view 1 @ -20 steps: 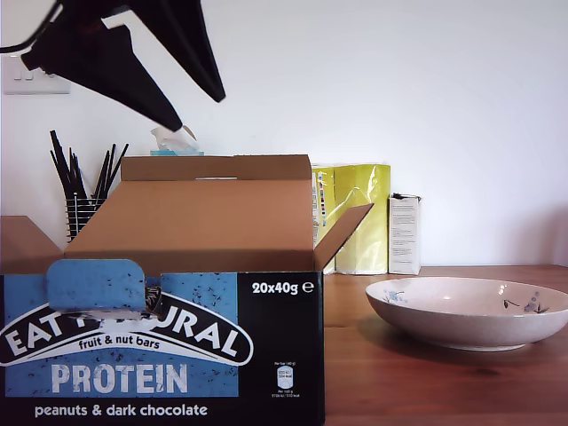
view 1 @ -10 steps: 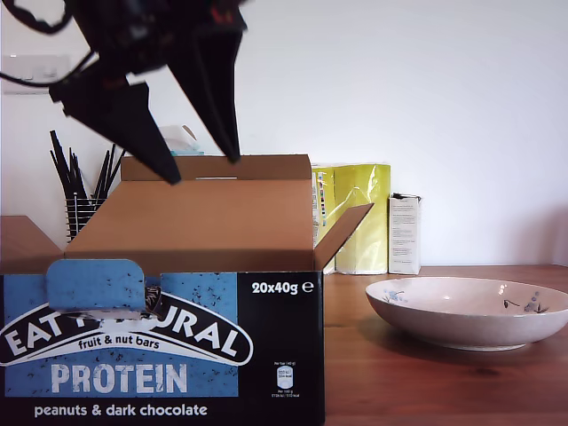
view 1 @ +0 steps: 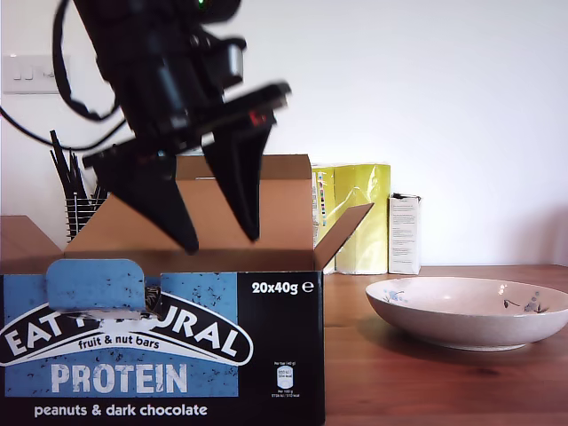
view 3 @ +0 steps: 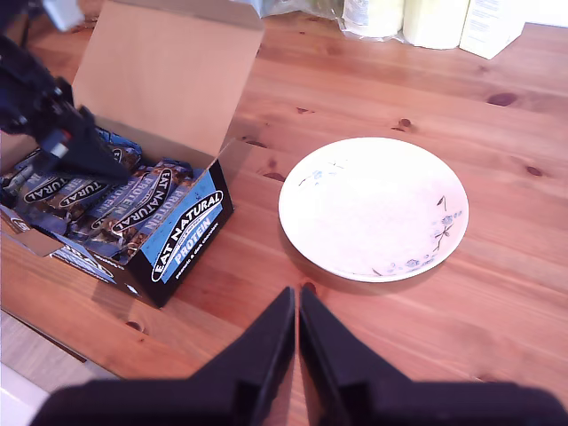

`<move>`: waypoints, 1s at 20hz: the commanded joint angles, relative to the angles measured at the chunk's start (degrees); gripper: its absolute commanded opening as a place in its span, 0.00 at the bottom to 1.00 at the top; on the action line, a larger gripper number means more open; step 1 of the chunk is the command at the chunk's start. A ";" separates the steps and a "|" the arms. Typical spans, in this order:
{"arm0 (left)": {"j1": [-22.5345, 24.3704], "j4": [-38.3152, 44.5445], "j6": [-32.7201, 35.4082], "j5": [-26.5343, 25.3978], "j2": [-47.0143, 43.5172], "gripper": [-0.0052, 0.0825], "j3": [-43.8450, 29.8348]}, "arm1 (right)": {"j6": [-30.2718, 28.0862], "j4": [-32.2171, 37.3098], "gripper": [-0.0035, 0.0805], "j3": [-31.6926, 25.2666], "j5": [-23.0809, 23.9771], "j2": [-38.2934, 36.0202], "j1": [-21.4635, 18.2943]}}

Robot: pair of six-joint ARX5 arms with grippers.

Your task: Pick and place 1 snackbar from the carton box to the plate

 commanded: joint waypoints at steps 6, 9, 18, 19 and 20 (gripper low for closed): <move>-0.20 2.97 -0.59 1.53 5.64 0.67 -0.11 | -0.02 0.59 0.03 0.70 0.04 -0.11 -0.09; -0.17 3.02 -0.59 1.01 7.54 0.67 -0.11 | -0.02 0.57 0.03 0.70 0.04 -0.11 -0.09; -0.17 1.64 -1.51 -0.42 8.68 0.67 -0.13 | -0.02 0.57 0.03 0.70 0.02 -0.11 -0.09; -0.17 1.29 -1.66 -0.42 9.55 0.67 -0.13 | -0.02 0.59 0.03 0.70 0.02 -0.11 -0.09; -0.17 0.98 -1.70 -0.39 10.21 0.67 -0.11 | -0.02 0.57 0.03 0.70 0.02 -0.11 -0.09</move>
